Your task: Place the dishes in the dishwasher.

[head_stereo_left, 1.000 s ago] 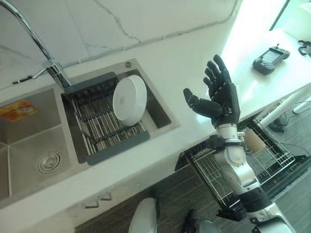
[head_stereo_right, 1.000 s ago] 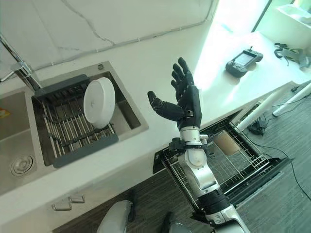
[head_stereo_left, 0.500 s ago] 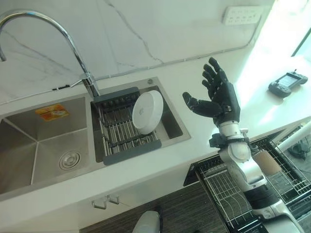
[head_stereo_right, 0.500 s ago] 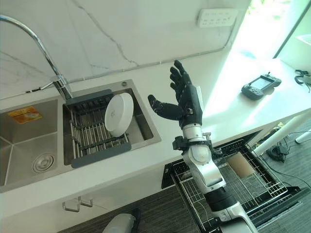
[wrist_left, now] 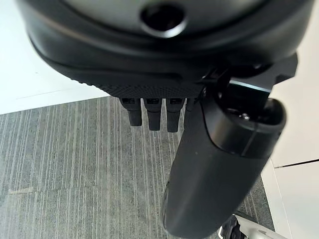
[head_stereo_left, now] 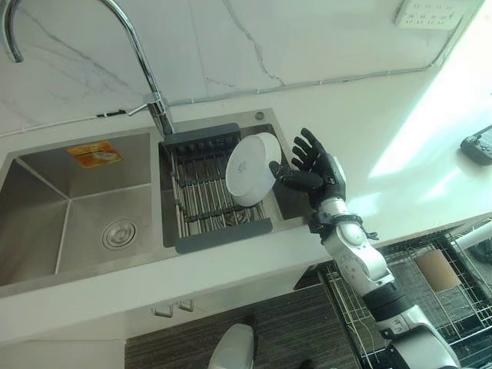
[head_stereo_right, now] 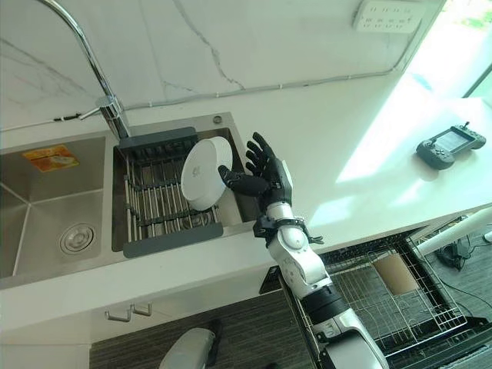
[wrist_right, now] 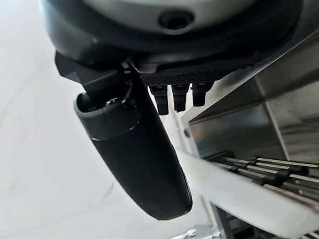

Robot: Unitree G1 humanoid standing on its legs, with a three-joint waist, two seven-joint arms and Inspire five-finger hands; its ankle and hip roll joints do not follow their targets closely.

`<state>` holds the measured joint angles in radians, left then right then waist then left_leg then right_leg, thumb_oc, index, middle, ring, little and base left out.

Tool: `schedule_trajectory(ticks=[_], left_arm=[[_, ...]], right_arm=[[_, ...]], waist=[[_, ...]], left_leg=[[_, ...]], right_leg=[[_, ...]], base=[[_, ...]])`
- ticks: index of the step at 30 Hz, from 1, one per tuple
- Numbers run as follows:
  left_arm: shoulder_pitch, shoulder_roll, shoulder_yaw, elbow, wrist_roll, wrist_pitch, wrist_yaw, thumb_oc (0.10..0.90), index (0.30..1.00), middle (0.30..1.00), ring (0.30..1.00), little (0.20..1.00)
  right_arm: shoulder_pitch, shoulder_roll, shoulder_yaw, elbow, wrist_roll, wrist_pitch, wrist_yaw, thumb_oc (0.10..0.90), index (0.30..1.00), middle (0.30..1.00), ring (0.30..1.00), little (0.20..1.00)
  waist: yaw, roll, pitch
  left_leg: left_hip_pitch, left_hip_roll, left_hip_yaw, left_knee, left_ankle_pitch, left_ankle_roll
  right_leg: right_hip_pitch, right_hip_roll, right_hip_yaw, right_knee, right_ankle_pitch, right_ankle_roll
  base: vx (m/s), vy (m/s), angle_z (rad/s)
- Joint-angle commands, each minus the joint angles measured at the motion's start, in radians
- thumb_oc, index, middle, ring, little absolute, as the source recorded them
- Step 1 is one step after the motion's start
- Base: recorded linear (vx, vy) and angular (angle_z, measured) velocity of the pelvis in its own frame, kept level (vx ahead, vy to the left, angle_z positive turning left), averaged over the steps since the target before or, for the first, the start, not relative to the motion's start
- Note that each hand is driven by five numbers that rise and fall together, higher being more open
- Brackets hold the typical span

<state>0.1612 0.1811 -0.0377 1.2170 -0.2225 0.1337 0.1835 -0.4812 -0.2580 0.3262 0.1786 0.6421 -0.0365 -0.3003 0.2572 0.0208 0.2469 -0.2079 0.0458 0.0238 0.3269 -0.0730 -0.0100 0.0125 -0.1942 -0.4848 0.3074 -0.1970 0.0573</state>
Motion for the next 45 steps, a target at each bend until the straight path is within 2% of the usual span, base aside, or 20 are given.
schedule_trajectory(ticks=[1, 13, 19, 27, 41, 42, 43, 44, 45], left_arm=[[0.028, 0.041, -0.056, 0.031, 0.022, 0.021, 0.003, 0.8, 0.9, 0.9, 0.9, 0.9], [0.028, 0.047, -0.058, 0.016, 0.036, 0.03, -0.01, 0.8, 0.9, 0.9, 0.9, 0.9], [0.03, 0.051, -0.054, 0.012, 0.026, 0.051, -0.029, 0.8, 0.9, 0.9, 0.9, 0.9], [0.032, 0.057, -0.054, 0.007, 0.033, 0.063, -0.029, 0.8, 0.9, 0.9, 0.9, 0.9], [0.032, 0.059, -0.058, 0.001, 0.026, 0.07, -0.025, 0.8, 0.9, 0.9, 0.9, 0.9], [0.031, 0.061, -0.058, 0.004, 0.028, 0.067, -0.026, 0.8, 0.9, 0.9, 0.9, 0.9], [0.031, 0.061, -0.058, 0.005, 0.028, 0.067, -0.026, 0.8, 0.9, 0.9, 0.9, 0.9], [0.029, 0.061, -0.06, 0.008, 0.031, 0.062, -0.026, 0.8, 0.9, 0.9, 0.9, 0.9], [0.029, 0.062, -0.061, 0.007, 0.032, 0.063, -0.026, 0.8, 0.9, 0.9, 0.9, 0.9]], right_arm=[[-0.137, -0.002, -0.035, -0.072, 0.014, -0.104, -0.006, 0.8, 0.9, 0.9, 0.9, 0.9], [-0.136, 0.033, -0.013, -0.051, 0.099, -0.073, 0.048, 0.8, 0.9, 0.9, 0.9, 0.9], [-0.132, 0.047, -0.004, -0.046, 0.172, -0.032, 0.067, 0.8, 0.9, 0.9, 0.9, 0.9], [-0.128, 0.053, 0.009, -0.034, 0.203, 0.0, 0.102, 0.8, 0.9, 0.9, 0.9, 0.9], [-0.123, 0.058, 0.024, 0.014, 0.237, 0.068, 0.039, 0.8, 0.9, 0.9, 0.9, 0.9], [-0.129, 0.056, 0.025, 0.027, 0.231, 0.072, 0.033, 0.678, 0.716, 0.716, 0.716, 0.716], [-0.13, 0.056, 0.025, 0.028, 0.23, 0.072, 0.032, 0.585, 0.578, 0.578, 0.578, 0.578], [-0.14, 0.055, 0.024, 0.044, 0.213, 0.066, 0.025, 0.4, 0.3, 0.3, 0.3, 0.3], [-0.143, 0.055, 0.024, 0.047, 0.209, 0.065, 0.023, 0.4, 0.3, 0.3, 0.3, 0.3]], waist=[[0.017, 0.009, -0.027], [0.024, 0.013, -0.026], [0.028, 0.012, -0.028], [0.032, 0.01, -0.028], [0.036, 0.002, -0.025], [0.038, 0.002, -0.025], [0.038, 0.002, -0.025], [0.04, 0.002, -0.025], [0.04, 0.002, -0.025]], left_leg=[[0.038, 0.028, -0.027, -0.027, -0.049, -0.034], [0.025, 0.03, -0.024, -0.027, -0.041, -0.035], [0.021, 0.032, -0.022, -0.027, -0.038, -0.035], [0.019, 0.034, -0.019, -0.027, -0.035, -0.035], [0.013, 0.034, -0.024, -0.027, -0.033, -0.034], [0.012, 0.034, -0.024, -0.027, -0.033, -0.035], [0.012, 0.034, -0.024, -0.027, -0.033, -0.035], [0.012, 0.034, -0.024, -0.027, -0.032, -0.035], [0.012, 0.034, -0.024, -0.027, -0.032, -0.036]], right_leg=[[0.048, -0.006, 0.02, -0.007, -0.039, 0.015], [0.048, -0.013, 0.013, -0.007, -0.037, 0.02], [0.051, -0.014, 0.006, -0.007, -0.038, 0.021], [0.053, -0.014, -0.002, -0.007, -0.037, 0.023], [0.053, -0.009, -0.001, -0.007, -0.037, 0.022], [0.054, -0.011, -0.002, -0.007, -0.037, 0.022], [0.054, -0.011, -0.002, -0.007, -0.037, 0.022], [0.054, -0.011, -0.004, -0.007, -0.036, 0.022], [0.055, -0.012, -0.004, -0.007, -0.036, 0.023]], base=[[0.0, 0.0, 0.0], [-0.01, 0.011, 0.02], [-0.01, 0.002, 0.0], [0.0, 0.0, 0.01], [0.0, 0.0, 0.03], [0.0, 0.0, 0.0], [0.0, 0.0, 0.0], [0.0, 0.0, 0.0], [0.0, 0.0, 0.0]])
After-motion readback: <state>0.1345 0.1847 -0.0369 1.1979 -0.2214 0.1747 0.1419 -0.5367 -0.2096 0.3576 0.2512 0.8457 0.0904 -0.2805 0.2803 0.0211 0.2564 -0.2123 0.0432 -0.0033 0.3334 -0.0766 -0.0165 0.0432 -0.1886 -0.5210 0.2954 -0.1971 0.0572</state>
